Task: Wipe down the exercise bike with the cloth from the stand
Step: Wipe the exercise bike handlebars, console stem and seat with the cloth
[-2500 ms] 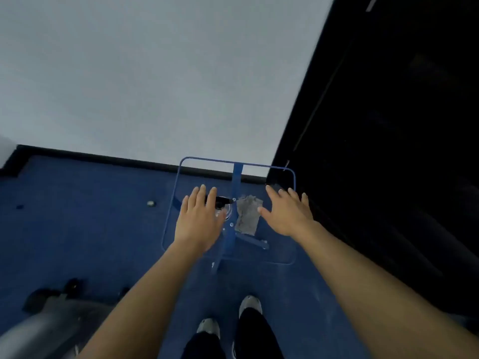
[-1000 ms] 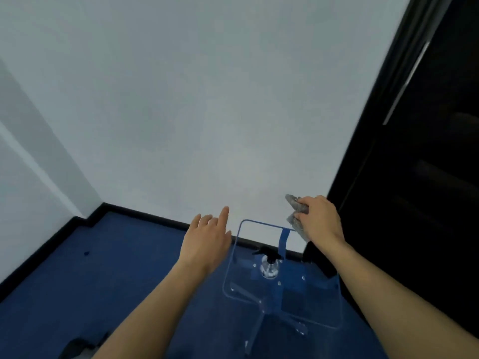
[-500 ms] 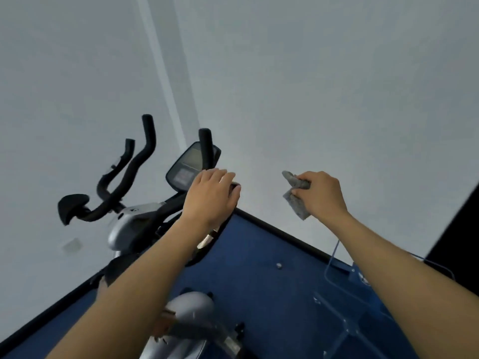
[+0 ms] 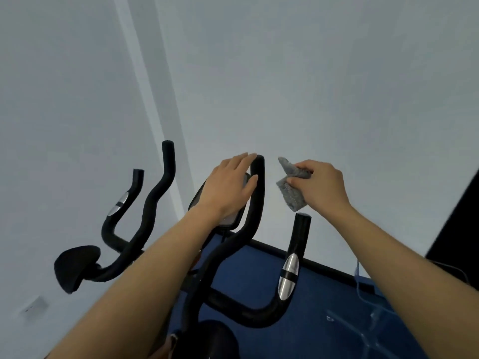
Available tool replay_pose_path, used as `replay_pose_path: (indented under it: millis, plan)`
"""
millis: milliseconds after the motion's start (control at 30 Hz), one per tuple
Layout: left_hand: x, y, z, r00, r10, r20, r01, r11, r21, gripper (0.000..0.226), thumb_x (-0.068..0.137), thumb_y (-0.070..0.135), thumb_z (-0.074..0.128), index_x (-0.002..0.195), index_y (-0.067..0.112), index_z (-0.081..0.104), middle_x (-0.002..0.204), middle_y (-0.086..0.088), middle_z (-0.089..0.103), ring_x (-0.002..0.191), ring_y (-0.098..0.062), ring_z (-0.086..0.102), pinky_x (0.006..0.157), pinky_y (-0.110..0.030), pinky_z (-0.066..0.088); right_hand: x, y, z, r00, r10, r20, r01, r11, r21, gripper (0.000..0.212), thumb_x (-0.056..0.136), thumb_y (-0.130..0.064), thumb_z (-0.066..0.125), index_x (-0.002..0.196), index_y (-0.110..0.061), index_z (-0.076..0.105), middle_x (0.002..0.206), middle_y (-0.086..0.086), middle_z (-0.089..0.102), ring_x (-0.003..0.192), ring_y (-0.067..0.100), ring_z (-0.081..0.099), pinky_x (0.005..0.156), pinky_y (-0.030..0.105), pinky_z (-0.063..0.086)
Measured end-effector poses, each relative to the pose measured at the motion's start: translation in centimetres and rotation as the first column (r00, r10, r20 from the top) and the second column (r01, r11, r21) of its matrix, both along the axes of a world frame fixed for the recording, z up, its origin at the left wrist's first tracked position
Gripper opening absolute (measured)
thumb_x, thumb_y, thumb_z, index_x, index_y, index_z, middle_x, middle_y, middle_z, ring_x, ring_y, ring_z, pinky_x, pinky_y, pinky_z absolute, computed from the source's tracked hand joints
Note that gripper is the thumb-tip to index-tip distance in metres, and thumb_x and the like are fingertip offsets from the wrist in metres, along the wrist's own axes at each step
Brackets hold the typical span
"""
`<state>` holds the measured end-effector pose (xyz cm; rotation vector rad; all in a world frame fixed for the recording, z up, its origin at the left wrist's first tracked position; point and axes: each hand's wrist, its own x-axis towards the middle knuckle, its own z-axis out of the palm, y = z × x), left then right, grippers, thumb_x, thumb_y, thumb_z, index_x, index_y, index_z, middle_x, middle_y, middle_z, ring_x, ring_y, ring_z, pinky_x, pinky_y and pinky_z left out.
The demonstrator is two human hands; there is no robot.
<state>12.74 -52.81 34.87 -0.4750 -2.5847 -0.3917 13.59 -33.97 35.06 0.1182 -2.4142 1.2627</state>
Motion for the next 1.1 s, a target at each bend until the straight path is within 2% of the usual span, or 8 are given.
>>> replay_pose_path:
  millis: [133,300,467,700,833,867,933,1100]
  plan:
    - [-2.7,-0.6,-0.5,0.993,-0.106,0.05,0.102,0.991,0.081,0.049,0.096,0.033,0.042,0.144,0.025,0.03,0.146,0.005,0.037,0.134,-0.017,0.028,0.108,-0.03,0.023,-0.4,-1.2,-0.4,0.999,-0.038,0.023,0.038,0.999,-0.013,0.016,0.079,-0.015,0.068,0.095,-0.019,0.068,0.088,-0.003,0.065,0.081,0.009,0.056,0.06,0.009,0.035]
    - [-4.0,-0.9,-1.5,0.983,-0.181,0.017,0.172,0.957,0.232,0.043,0.095,0.027,0.046,0.138,0.025,0.041,0.143,0.007,0.043,0.132,-0.015,0.033,0.108,-0.025,0.023,-1.0,-0.9,-0.9,0.998,-0.058,0.038,0.057,0.998,0.018,0.016,0.078,-0.016,0.069,0.094,-0.02,0.069,0.085,-0.005,0.064,0.077,0.006,0.055,0.058,0.002,0.034]
    - [-4.2,-1.1,-2.1,0.979,-0.206,0.004,0.196,0.94,0.278,0.045,0.094,0.028,0.05,0.138,0.028,0.041,0.143,0.01,0.043,0.13,-0.013,0.035,0.106,-0.022,0.024,-2.2,-0.4,-1.1,0.998,-0.031,0.054,0.032,0.999,-0.011,0.018,0.079,-0.016,0.069,0.096,-0.019,0.069,0.085,-0.006,0.063,0.08,0.008,0.055,0.061,0.006,0.035]
    - [-5.5,-1.8,-2.2,0.97,-0.244,-0.015,0.237,0.923,0.302,0.04,0.092,0.029,0.054,0.132,0.03,0.049,0.137,0.013,0.049,0.127,-0.01,0.038,0.104,-0.029,0.035,-3.5,-1.3,-1.0,0.996,-0.069,0.06,0.072,0.996,-0.05,0.02,0.078,-0.017,0.07,0.098,-0.017,0.069,0.087,-0.004,0.064,0.081,0.011,0.057,0.062,0.009,0.037]
    - [-7.0,-2.3,-1.2,0.959,-0.281,-0.028,0.27,0.885,0.378,0.026,0.091,0.029,0.058,0.116,0.032,0.063,0.125,0.013,0.059,0.123,-0.007,0.042,0.093,-0.007,0.03,-3.2,-2.3,-0.7,0.993,-0.101,0.057,0.104,0.993,-0.06,0.019,0.078,-0.018,0.071,0.096,-0.02,0.069,0.084,-0.008,0.063,0.076,0.005,0.056,0.063,0.009,0.037]
    - [-7.4,-2.3,-1.0,0.955,-0.294,-0.037,0.284,0.874,0.395,0.023,0.09,0.03,0.059,0.112,0.031,0.066,0.122,0.013,0.061,0.122,-0.006,0.043,0.092,-0.007,0.031,-3.0,-2.5,-0.6,0.992,-0.112,0.051,0.116,0.991,-0.067,0.017,0.078,-0.019,0.071,0.095,-0.021,0.069,0.081,-0.01,0.062,0.074,0.0,0.055,0.062,0.009,0.037]
    - [-8.1,-2.3,-0.6,0.945,-0.323,-0.054,0.316,0.857,0.408,0.018,0.088,0.029,0.062,0.105,0.03,0.07,0.117,0.013,0.063,0.118,-0.007,0.046,0.094,-0.017,0.035,-2.6,-3.1,-0.4,0.99,-0.137,0.034,0.14,0.985,-0.103,0.015,0.078,-0.02,0.071,0.092,-0.024,0.068,0.077,-0.016,0.06,0.073,-0.004,0.054,0.062,0.009,0.038]
    - [-8.9,-2.4,-0.5,0.914,-0.396,-0.091,0.395,0.812,0.429,0.014,0.086,0.025,0.065,0.098,0.024,0.072,0.101,0.02,0.064,0.11,-0.009,0.052,0.092,-0.021,0.038,-2.0,-5.7,-0.8,0.983,-0.185,-0.012,0.178,0.959,-0.221,0.016,0.076,-0.022,0.073,0.091,-0.025,0.068,0.084,-0.013,0.067,0.081,0.004,0.061,0.07,0.017,0.048]
